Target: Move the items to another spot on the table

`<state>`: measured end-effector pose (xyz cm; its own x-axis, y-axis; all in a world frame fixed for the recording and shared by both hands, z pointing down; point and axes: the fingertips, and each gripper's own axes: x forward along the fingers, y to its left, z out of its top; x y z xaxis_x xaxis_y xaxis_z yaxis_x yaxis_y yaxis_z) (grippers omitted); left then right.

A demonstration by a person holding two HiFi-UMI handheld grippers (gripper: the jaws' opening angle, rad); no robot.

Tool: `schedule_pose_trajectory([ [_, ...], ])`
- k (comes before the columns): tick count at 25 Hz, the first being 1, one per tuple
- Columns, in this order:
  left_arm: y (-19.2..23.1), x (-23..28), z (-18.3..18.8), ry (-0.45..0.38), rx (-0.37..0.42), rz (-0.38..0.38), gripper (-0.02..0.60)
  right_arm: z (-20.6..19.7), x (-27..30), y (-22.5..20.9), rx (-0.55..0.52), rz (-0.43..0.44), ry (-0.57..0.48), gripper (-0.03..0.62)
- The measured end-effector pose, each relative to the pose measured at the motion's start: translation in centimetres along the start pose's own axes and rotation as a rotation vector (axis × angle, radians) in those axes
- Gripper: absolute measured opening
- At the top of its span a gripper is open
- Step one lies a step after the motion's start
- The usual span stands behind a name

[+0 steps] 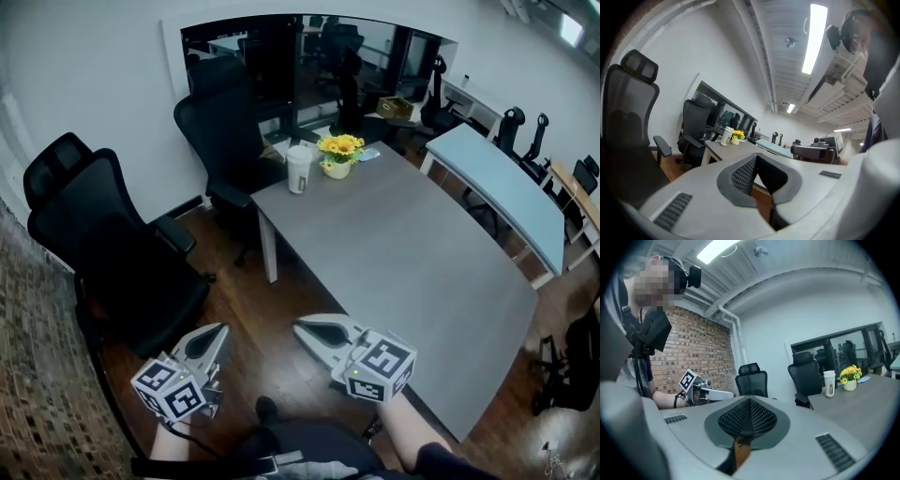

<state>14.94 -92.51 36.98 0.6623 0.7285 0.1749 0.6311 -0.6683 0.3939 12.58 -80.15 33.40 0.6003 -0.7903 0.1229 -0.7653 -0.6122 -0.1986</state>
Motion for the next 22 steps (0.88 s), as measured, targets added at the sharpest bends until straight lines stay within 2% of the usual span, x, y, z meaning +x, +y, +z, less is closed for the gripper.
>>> schedule_pose_trajectory([
  [6, 4.9, 2.7, 2.6, -0.003, 0.001, -0.068, 0.005, 0.4, 4.6, -0.4, -0.107, -0.035, 0.032, -0.015],
  [13, 6.7, 7.2, 3.5, 0.043, 0.027, -0.158, 0.006, -0.6, 6.3, -3.7, -0.065, -0.119, 0.062, -0.015],
  [17, 8.4, 9.8, 3.2, 0.081, 0.050, -0.161, 0.006, -1.3, 7.6, -6.8, -0.032, -0.131, 0.068, -0.015],
  [22, 10.9, 14.2, 5.0, 0.106, 0.077, -0.121, 0.006, -0.5, 9.6, -11.9, -0.030, -0.120, 0.043, -0.015],
])
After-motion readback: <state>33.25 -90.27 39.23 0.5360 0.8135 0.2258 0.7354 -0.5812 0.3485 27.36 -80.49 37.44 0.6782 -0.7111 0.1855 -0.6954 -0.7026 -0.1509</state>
